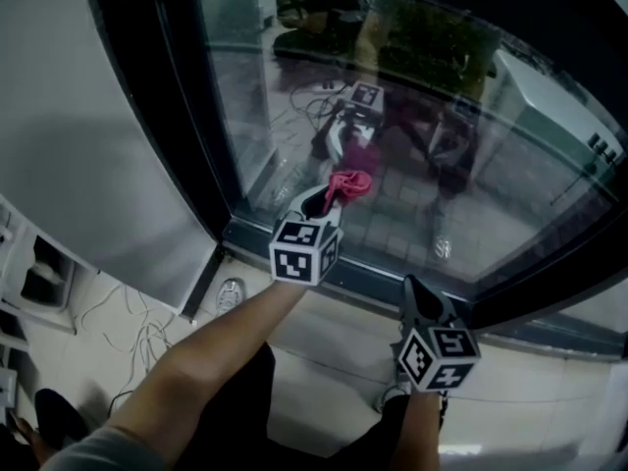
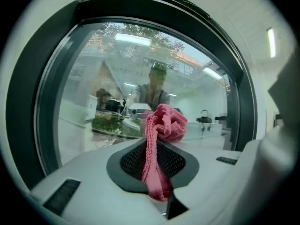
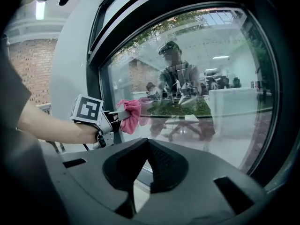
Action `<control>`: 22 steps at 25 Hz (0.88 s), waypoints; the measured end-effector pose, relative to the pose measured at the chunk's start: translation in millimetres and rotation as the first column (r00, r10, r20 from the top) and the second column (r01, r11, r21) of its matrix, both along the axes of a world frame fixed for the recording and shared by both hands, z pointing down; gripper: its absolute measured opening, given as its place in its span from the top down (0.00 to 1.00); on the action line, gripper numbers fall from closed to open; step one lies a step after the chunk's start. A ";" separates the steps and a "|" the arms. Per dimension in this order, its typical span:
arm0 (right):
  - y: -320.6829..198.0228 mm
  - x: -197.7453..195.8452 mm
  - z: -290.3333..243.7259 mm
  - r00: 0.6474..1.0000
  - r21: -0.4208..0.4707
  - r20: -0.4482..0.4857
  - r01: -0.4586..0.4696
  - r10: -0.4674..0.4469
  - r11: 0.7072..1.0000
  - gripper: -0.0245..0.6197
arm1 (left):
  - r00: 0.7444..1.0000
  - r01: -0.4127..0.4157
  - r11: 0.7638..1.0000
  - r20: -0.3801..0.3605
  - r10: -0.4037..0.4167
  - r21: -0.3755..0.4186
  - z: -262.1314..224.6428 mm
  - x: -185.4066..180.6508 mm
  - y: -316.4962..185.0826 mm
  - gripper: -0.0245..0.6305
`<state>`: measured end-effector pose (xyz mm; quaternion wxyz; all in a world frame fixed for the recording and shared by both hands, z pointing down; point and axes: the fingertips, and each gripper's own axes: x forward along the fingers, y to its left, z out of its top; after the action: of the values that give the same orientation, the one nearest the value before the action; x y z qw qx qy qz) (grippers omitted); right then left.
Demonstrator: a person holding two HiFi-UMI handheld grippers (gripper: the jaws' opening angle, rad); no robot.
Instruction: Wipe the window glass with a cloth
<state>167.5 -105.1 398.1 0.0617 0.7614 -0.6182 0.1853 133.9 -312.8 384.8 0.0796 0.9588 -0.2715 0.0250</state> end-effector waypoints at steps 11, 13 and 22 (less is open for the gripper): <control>-15.1 -16.3 8.2 0.999 0.006 0.018 0.029 -0.029 1.000 0.96 | 0.996 0.082 0.995 0.028 -0.081 -0.054 19.5 -28.6 -17.9 0.90; -9.1 -10.1 8.3 1.000 0.004 0.017 0.017 -0.017 1.000 0.96 | 0.997 0.073 0.995 0.031 -0.071 -0.061 22.9 -19.5 -9.4 0.90; 20.9 13.5 9.2 0.999 0.016 0.027 -0.037 0.037 0.999 0.96 | 0.999 -0.022 0.997 0.043 0.025 -0.072 34.0 29.8 34.0 0.90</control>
<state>181.1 -84.1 407.3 0.0439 0.7706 -0.6063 0.1916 163.6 -278.7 418.7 0.1076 0.9577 -0.2608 0.0568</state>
